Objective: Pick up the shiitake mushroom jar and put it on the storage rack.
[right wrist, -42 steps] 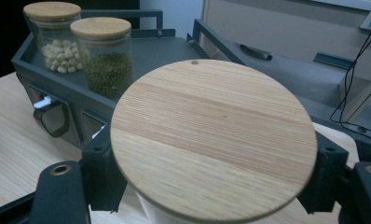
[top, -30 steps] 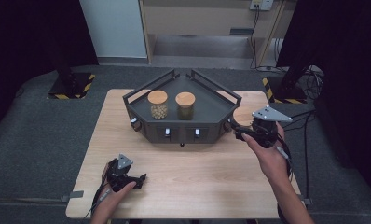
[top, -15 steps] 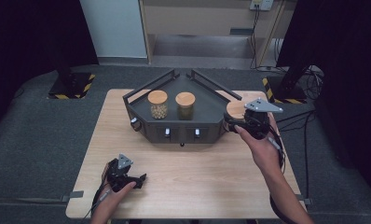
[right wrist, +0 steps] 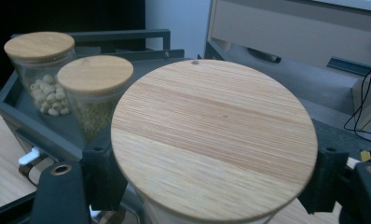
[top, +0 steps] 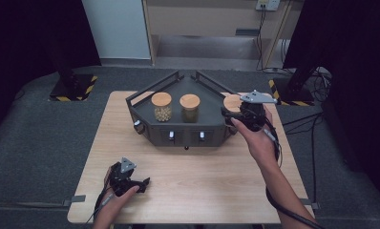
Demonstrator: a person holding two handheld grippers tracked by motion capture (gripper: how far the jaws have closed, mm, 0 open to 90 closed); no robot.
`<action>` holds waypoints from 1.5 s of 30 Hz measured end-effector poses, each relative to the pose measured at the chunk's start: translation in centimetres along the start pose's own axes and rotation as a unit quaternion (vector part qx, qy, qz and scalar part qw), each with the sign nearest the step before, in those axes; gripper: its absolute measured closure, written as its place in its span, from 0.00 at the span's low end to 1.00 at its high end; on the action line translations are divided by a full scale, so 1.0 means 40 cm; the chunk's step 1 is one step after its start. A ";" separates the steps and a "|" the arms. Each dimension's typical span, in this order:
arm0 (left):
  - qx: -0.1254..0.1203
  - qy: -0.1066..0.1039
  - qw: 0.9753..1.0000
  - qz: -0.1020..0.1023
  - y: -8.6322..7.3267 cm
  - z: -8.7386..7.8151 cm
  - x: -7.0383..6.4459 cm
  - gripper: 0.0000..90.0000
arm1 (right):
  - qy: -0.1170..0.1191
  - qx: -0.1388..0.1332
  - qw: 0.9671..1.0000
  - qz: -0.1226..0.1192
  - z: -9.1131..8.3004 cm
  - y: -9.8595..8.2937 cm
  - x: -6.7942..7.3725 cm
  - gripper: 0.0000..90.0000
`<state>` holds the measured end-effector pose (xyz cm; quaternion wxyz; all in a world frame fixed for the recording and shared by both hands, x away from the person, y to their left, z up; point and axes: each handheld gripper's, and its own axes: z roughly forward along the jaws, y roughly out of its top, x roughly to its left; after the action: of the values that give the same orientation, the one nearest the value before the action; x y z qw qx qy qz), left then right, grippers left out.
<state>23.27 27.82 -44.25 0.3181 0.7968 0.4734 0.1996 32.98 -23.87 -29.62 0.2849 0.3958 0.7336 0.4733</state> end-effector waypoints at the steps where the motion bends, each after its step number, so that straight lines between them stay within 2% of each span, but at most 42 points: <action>1: 0.000 0.000 1.000 0.000 0.000 0.000 0.000 0.00 | 0.000 0.001 1.000 0.000 0.006 0.005 0.001 0.28; 8: 0.000 0.000 1.000 0.000 0.000 0.000 0.000 0.00 | 0.001 0.003 1.000 0.010 0.053 0.022 0.003 0.28; 17: 0.000 -0.003 1.000 0.002 0.001 0.001 0.004 0.00 | -0.002 0.014 1.000 0.006 0.107 0.042 0.007 0.28; 45: 0.000 -0.003 1.000 0.002 0.001 0.001 0.004 0.00 | -0.004 0.028 1.000 0.013 0.166 0.037 0.001 0.28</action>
<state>23.40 27.93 -44.26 0.3194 0.7983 0.4706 0.1979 38.68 -20.37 -30.84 0.2708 0.4152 0.7399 0.4548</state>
